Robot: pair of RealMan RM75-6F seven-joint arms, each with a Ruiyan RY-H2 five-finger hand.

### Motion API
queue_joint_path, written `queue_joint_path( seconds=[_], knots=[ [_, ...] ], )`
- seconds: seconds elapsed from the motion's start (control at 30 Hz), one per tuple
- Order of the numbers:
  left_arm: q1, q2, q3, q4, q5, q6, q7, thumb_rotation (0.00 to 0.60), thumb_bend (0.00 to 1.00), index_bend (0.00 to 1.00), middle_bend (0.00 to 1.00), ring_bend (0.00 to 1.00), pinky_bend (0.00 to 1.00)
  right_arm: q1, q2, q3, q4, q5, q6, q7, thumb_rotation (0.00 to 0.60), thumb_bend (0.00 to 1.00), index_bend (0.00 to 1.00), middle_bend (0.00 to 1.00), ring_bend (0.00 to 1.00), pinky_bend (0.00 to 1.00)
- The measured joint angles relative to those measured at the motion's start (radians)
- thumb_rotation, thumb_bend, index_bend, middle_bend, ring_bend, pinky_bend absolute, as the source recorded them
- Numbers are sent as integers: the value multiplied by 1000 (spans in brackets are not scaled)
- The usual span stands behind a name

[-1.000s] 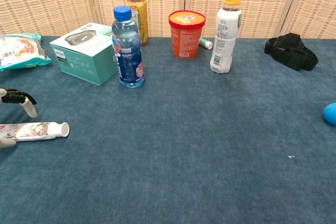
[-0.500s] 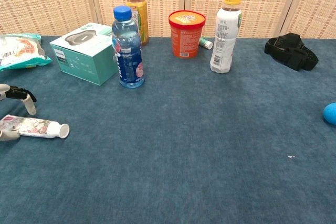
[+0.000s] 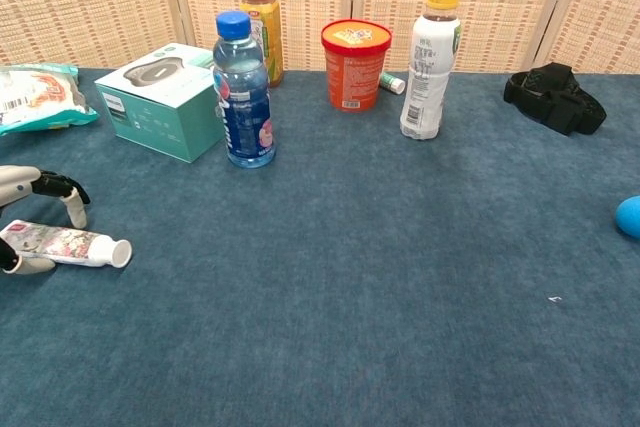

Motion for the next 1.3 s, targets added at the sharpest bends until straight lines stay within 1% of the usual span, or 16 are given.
queue_joint_path(
  seconds=[0.13, 0.27, 0.47, 0.7, 0.87, 1.03, 1.17, 1.3],
  knots=[
    [-4, -2, -2, 7, 3, 1, -14, 600, 292, 436, 290, 192, 81, -2, 0, 0, 1, 1, 0, 2, 600, 200, 208, 134, 12, 90],
    [-7, -1, 1, 12, 4, -5, -20, 600, 315, 454, 330, 226, 87, -2, 0, 1, 1, 0, 0, 3, 600, 199, 208, 133, 12, 90],
    [-8, -1, 2, 21, 12, 0, -45, 600, 327, 490, 416, 299, 143, 0, 1, 1, -2, -1, -3, -2, 600, 199, 208, 133, 12, 90],
    [-11, 7, 6, 24, 18, -9, -76, 600, 332, 509, 468, 351, 191, -3, 1, 1, -6, -1, 1, -5, 600, 199, 208, 133, 12, 90],
    [-7, 7, -2, 28, 33, 22, -113, 600, 332, 546, 518, 397, 251, -4, 4, 3, -12, -7, 9, -6, 600, 200, 208, 133, 12, 90],
    [-4, 15, -14, 27, 62, 66, -176, 600, 332, 566, 541, 414, 284, 4, 10, 6, -19, -22, 8, -9, 600, 199, 208, 133, 12, 90],
    [-3, 33, -23, 15, 99, 114, -218, 600, 332, 584, 568, 436, 314, 20, 21, 6, -33, -48, -5, -8, 600, 167, 208, 133, 12, 90],
    [-5, 62, -29, -18, 139, 155, -247, 600, 332, 601, 591, 454, 348, 46, 35, 12, -52, -82, -14, -15, 600, 167, 208, 142, 12, 90]
  ],
)
